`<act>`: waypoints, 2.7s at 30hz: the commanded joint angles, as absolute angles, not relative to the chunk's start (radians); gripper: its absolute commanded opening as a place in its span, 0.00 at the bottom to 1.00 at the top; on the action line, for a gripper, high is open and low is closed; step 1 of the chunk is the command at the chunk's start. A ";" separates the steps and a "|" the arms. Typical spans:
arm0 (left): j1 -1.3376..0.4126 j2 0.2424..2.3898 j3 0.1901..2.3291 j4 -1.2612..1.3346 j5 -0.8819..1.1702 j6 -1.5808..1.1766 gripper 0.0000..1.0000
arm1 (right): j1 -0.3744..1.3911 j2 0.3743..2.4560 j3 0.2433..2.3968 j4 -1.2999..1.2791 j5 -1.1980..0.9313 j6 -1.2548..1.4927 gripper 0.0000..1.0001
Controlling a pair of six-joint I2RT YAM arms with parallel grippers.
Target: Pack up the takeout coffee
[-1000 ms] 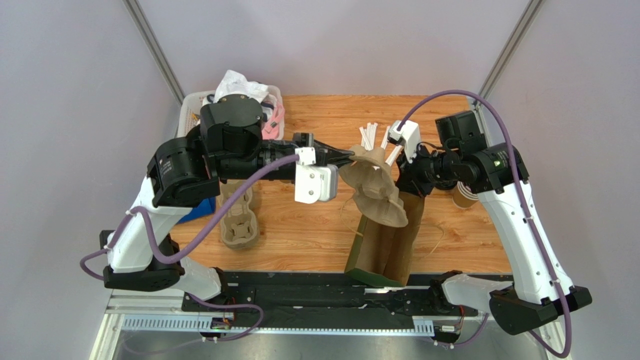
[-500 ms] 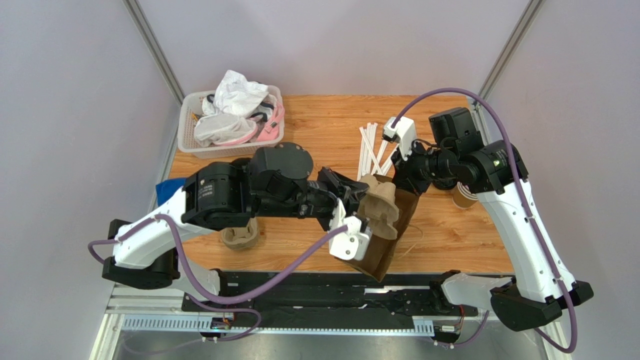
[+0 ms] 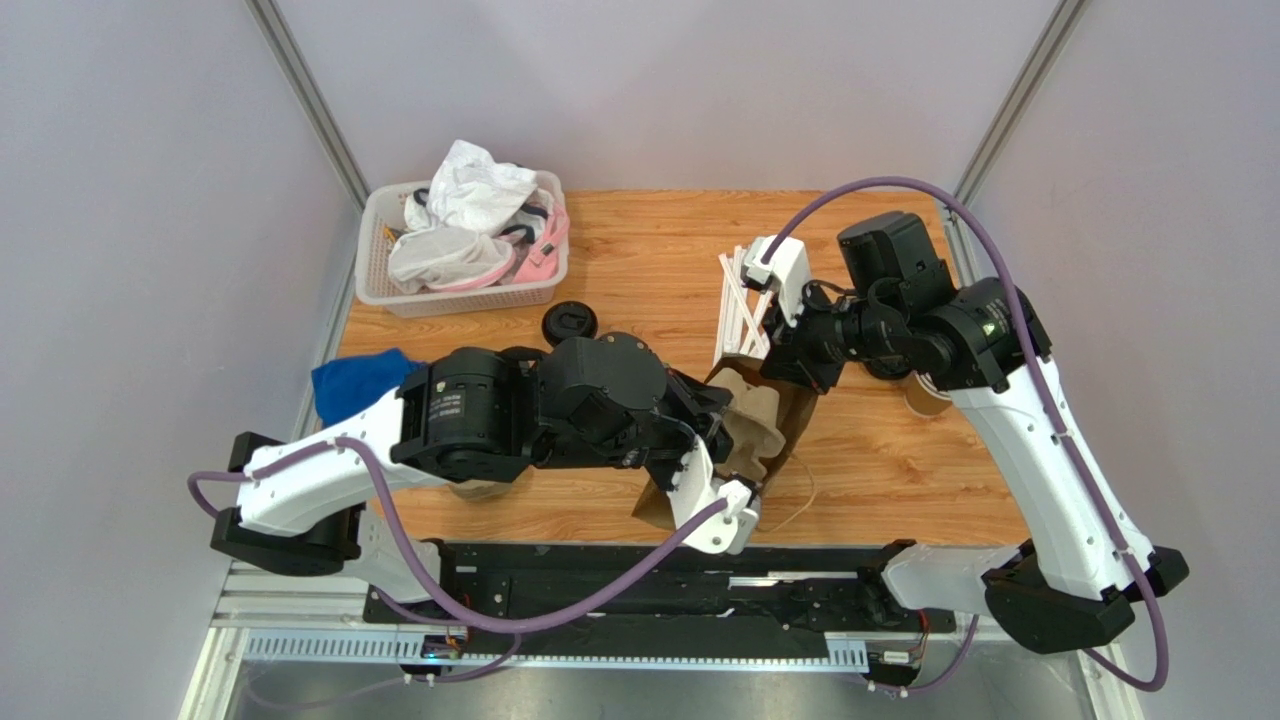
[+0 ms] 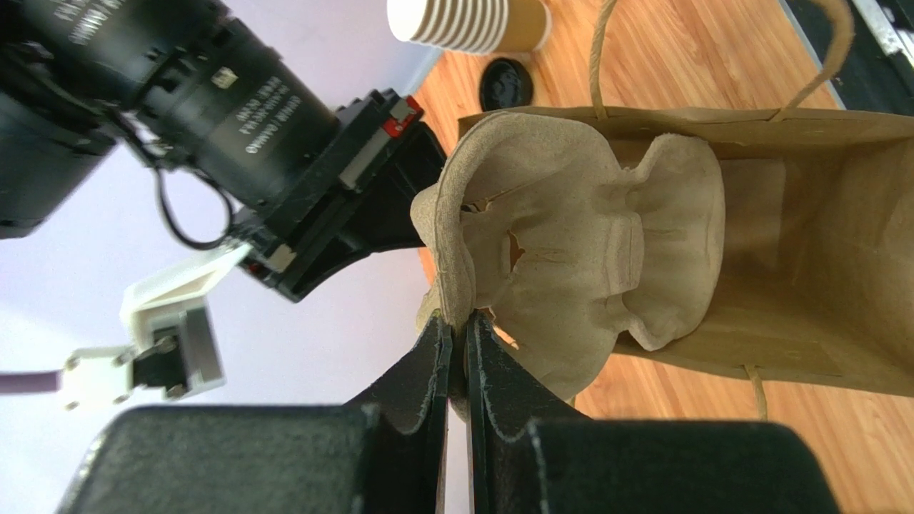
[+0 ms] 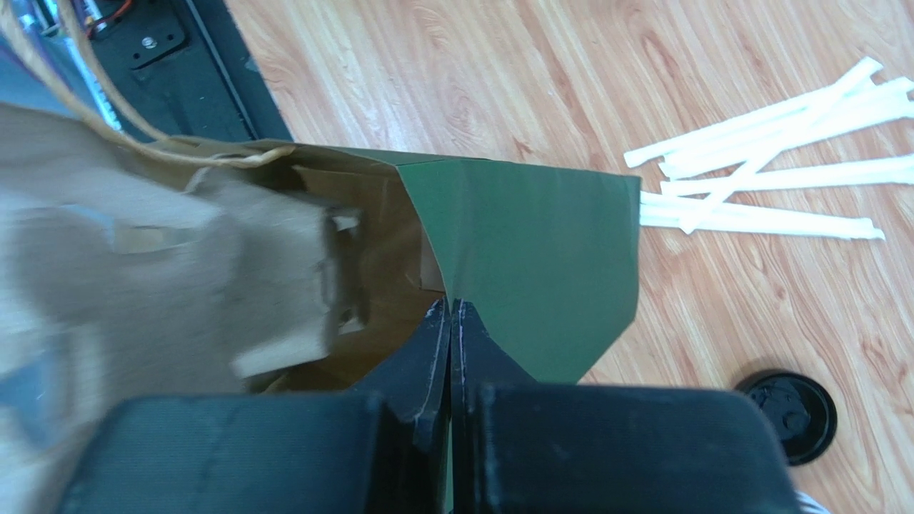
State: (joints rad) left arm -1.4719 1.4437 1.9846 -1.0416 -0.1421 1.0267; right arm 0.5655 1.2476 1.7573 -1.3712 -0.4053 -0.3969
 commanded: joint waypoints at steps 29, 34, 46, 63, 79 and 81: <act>-1.398 1.423 1.673 -0.930 -0.167 0.847 0.00 | 0.681 1.335 1.815 -1.499 -0.634 -0.463 0.00; -1.384 1.427 1.660 -0.930 -0.161 0.844 0.00 | 0.681 1.336 1.804 -1.499 -0.649 -0.459 0.00; -1.354 1.439 1.598 -0.923 -0.094 0.781 0.00 | 0.680 1.339 1.855 -1.519 -0.729 -0.466 0.00; -1.345 1.459 1.617 -0.922 -0.120 0.765 0.00 | 0.681 1.368 1.845 -1.566 -0.888 -0.509 0.00; -1.394 1.473 1.701 -1.002 -0.170 0.733 0.00 | 0.676 1.373 1.773 -1.479 -0.891 -0.497 0.00; -1.394 1.471 1.671 -0.980 -0.179 0.721 0.00 | 0.675 1.370 1.775 -1.477 -0.916 -0.499 0.00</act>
